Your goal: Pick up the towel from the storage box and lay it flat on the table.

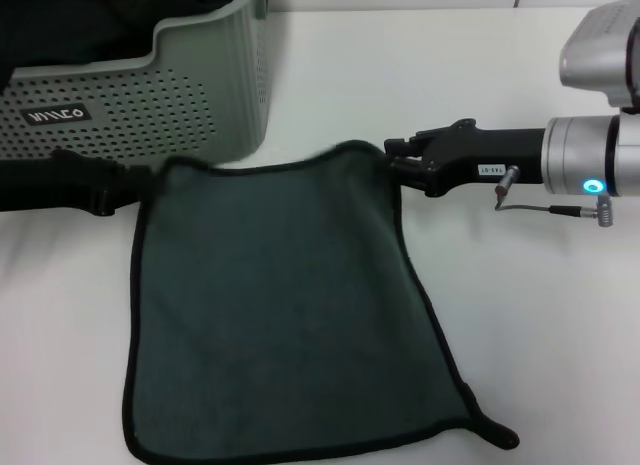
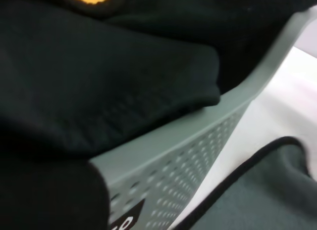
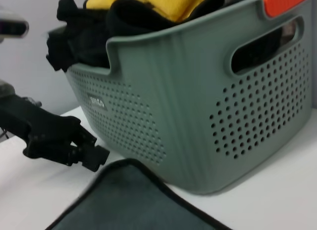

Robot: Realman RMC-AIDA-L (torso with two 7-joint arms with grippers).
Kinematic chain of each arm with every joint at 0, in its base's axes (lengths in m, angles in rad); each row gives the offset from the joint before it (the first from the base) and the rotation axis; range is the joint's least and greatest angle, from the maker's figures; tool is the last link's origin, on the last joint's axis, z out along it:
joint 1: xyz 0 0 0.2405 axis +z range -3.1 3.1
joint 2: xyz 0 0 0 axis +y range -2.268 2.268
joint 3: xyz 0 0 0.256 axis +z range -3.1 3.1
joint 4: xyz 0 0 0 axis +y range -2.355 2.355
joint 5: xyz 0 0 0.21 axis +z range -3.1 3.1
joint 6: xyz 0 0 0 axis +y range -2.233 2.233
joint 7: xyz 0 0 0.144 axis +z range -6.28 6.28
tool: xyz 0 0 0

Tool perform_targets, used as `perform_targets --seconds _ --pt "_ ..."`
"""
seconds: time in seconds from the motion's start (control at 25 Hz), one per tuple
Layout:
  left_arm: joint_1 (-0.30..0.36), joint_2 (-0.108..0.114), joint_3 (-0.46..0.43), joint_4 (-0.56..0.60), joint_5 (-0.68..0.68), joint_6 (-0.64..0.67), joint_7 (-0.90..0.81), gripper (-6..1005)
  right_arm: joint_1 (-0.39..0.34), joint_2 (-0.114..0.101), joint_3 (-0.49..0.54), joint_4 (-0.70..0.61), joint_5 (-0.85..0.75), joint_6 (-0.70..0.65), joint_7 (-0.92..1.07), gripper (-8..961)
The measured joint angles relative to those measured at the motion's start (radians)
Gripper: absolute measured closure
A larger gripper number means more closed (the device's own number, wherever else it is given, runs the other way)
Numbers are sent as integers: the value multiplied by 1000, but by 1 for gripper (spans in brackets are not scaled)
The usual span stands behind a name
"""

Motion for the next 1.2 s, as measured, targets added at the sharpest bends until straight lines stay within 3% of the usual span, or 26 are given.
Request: perform_targets --seconds 0.2,0.32,0.44,0.52,0.68,0.76,0.84,1.08,1.2 --pt "6 2 -9 2 -8 -1 -6 831 -5 0 -9 -2 1 -24 -4 748" --pt "20 7 -10 17 -19 9 -4 829 -32 0 2 -33 3 -37 -11 615" --pt "46 11 -10 31 -94 98 55 710 -115 -3 24 -126 23 18 -47 484" --pt "80 10 -5 38 -188 237 175 631 -172 -6 31 -187 50 135 -133 399" --pt "132 -29 1 26 -248 485 469 532 -231 0 -7 -185 116 420 -356 241" --pt "146 -53 2 13 -246 555 547 521 -253 0 -66 -165 174 471 -416 168" --pt "154 -59 2 4 -241 570 548 511 -266 0 -124 -149 230 466 -478 95" --pt "148 -26 4 -89 -243 610 558 479 -262 0 -194 -128 270 435 -543 81" --pt "149 -22 4 -98 -245 617 611 463 -259 0 -220 -117 273 429 -565 82"
